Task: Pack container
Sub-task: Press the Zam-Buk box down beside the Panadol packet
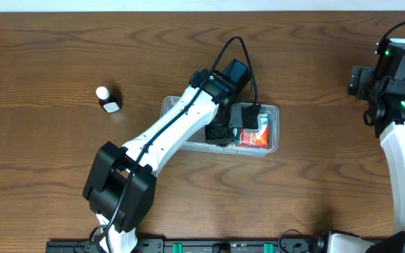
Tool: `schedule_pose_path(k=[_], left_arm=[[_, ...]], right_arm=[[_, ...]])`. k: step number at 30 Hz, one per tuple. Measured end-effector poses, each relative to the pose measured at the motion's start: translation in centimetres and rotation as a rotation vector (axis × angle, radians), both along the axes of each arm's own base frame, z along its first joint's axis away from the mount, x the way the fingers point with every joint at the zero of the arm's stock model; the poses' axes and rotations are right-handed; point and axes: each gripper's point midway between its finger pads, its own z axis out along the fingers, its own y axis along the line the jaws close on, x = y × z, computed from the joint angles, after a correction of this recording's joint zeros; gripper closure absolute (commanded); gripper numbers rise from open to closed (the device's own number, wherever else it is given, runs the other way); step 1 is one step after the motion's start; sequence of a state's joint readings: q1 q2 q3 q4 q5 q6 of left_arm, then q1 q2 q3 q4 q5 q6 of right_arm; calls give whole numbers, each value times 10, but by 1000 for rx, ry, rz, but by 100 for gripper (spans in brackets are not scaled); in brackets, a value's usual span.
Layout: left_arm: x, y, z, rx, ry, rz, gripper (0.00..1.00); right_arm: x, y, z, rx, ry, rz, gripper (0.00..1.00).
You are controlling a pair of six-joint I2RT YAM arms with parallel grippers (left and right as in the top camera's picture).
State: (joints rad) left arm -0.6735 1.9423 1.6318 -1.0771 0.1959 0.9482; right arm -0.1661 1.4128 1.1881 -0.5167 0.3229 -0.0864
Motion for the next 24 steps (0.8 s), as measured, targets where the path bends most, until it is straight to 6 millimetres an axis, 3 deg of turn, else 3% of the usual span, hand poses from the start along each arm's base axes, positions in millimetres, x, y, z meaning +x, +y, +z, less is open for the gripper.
schedule_pose_path(k=[10, 17, 24], left_arm=[[7, -5, 1, -15, -36, -35, 60], [11, 1, -36, 71, -10, -47, 60], [12, 4, -38, 84, -12, -47, 60]], right_arm=[[0, 0, 0, 0, 0, 0, 1], [0, 0, 0, 0, 0, 0, 1], [0, 0, 0, 0, 0, 0, 1]])
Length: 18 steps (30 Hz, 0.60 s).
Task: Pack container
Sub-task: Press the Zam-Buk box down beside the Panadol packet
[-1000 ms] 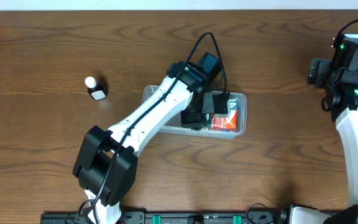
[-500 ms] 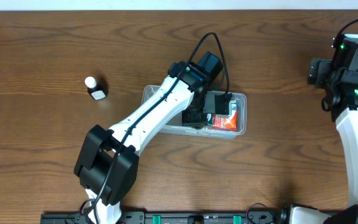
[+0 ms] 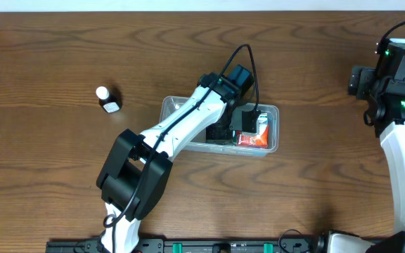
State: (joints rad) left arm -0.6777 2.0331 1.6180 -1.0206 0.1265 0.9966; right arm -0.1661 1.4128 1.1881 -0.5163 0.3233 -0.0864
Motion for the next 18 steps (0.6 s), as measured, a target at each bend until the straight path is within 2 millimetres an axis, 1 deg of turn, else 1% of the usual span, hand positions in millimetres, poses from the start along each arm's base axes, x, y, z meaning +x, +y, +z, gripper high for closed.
schedule_pose_path(k=[18], left_arm=[[10, -8, 1, -32, -43, -25, 61]], right_arm=[[0, 0, 0, 0, 0, 0, 1]])
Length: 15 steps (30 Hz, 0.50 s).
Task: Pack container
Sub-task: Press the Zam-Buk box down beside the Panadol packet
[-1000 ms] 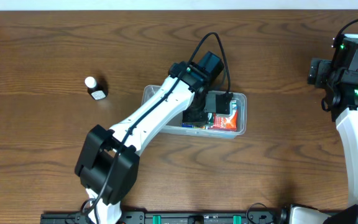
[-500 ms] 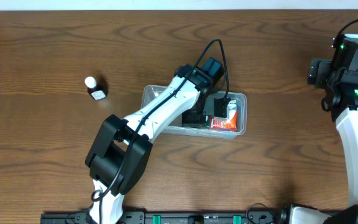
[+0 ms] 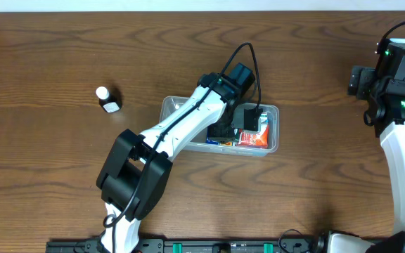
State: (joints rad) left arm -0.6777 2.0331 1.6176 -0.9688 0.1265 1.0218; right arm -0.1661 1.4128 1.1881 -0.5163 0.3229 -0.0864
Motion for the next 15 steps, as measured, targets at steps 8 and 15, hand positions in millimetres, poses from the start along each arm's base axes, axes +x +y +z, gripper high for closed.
schedule_pose_path(k=[8, 15], left_arm=[[0, 0, 0, -1, -1, 0, 61], [0, 0, 0, 0, 0, 0, 48]], right_arm=[[0, 0, 0, 0, 0, 0, 1], [0, 0, 0, 0, 0, 0, 1]])
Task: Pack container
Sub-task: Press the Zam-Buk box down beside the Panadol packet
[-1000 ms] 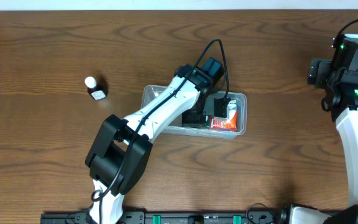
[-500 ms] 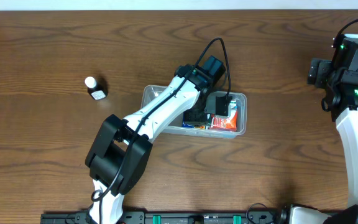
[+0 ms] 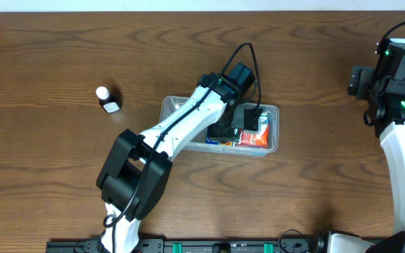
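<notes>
A clear plastic container [image 3: 169,107] lies at the table's middle. Inside, a red packet [image 3: 253,138] rests at the right end and a small blue item [image 3: 213,141] shows by the front wall. My left gripper [image 3: 223,132] reaches down into the container, left of the red packet; its fingers are hidden under the wrist, so their state is unclear. A small dark bottle with a white cap [image 3: 107,100] stands upright on the table, well left of the container. My right gripper [image 3: 361,79] is far off at the right edge, with its jaws unreadable.
The left arm [image 3: 181,123] crosses diagonally over the container's left half and hides that part. The right arm [image 3: 403,140] stays along the right edge. Bare wooden table [image 3: 62,176] surrounds the container.
At first the left arm hung over the container with its elbow low at the left. By 1.1 s ago the elbow had shifted right and the gripper sat lower in the container. From 0.5 s ago a blue item shows by the front wall. The bottle and right arm never moved.
</notes>
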Tool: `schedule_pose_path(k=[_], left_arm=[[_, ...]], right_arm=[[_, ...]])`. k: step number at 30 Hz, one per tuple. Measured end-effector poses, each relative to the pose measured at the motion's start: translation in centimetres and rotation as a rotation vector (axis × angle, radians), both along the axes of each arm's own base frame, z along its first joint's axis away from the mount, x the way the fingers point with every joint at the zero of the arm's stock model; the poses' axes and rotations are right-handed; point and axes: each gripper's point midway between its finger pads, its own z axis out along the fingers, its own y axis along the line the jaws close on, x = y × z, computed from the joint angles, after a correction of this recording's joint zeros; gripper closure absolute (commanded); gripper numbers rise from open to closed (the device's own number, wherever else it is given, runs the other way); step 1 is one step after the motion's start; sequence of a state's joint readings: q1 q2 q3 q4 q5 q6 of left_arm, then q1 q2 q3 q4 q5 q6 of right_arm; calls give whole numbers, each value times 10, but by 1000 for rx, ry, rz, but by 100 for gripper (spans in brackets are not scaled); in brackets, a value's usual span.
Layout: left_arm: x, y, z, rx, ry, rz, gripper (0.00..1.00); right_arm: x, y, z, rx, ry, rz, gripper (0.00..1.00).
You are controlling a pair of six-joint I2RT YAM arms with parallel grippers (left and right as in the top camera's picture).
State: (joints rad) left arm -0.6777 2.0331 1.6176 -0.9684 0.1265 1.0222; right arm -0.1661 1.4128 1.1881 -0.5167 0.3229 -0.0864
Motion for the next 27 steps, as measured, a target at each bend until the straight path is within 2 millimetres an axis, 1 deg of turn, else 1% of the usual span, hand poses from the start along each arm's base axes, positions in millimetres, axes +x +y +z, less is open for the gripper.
schedule_pose_path(k=[2, 4, 6, 8, 9, 13, 24, 27], left_arm=[[0, 0, 0, 0, 0, 0, 45], [0, 0, 0, 1, -1, -2, 38], [0, 0, 0, 2, -3, -5, 33], [0, 0, 0, 2, -3, -6, 30], [1, 0, 0, 2, -4, -5, 27], [1, 0, 0, 2, -3, -7, 22], [0, 0, 0, 2, -3, -5, 22], [0, 0, 0, 2, -3, -5, 24]], right_arm=[[0, 0, 0, 0, 0, 0, 1], [0, 0, 0, 0, 0, 0, 1], [0, 0, 0, 0, 0, 0, 1], [0, 0, 0, 0, 0, 0, 1], [0, 0, 0, 0, 0, 0, 1], [0, 0, 0, 0, 0, 0, 1], [0, 0, 0, 0, 0, 0, 1], [0, 0, 0, 0, 0, 0, 1]])
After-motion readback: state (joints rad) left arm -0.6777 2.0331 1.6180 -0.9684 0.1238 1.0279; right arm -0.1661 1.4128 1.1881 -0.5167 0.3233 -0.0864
